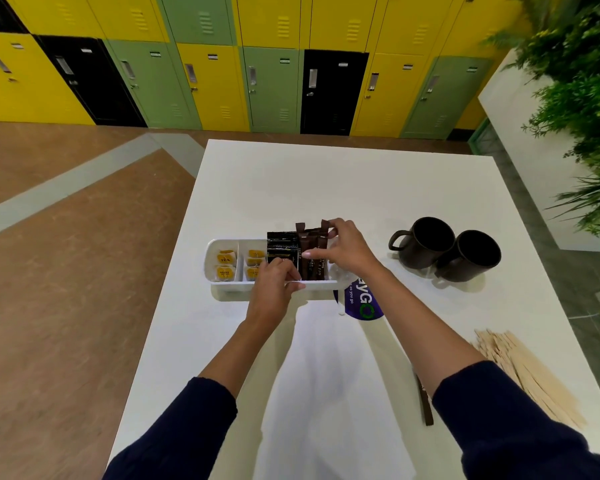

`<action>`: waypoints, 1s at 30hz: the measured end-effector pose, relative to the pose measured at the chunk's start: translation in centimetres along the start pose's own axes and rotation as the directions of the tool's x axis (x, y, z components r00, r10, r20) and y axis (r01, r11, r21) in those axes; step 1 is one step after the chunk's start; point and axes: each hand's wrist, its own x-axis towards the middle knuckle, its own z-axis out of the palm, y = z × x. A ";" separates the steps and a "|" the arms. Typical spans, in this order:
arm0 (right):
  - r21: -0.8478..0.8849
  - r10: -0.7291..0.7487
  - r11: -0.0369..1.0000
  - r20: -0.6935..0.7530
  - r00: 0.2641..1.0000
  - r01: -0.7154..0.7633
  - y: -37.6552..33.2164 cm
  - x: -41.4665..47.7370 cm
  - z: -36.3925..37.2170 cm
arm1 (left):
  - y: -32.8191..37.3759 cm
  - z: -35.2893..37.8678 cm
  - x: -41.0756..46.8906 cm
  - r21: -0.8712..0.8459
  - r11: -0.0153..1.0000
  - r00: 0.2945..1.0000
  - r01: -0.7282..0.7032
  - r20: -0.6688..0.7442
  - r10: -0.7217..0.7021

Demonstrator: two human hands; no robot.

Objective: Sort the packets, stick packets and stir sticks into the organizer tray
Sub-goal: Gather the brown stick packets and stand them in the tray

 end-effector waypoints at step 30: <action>0.132 -0.050 0.989 -0.101 0.994 0.063 0.3 0.0 1.5 | 0.2 -0.2 -0.4 0.009 1.000 1.000 -0.009 0.015 0.009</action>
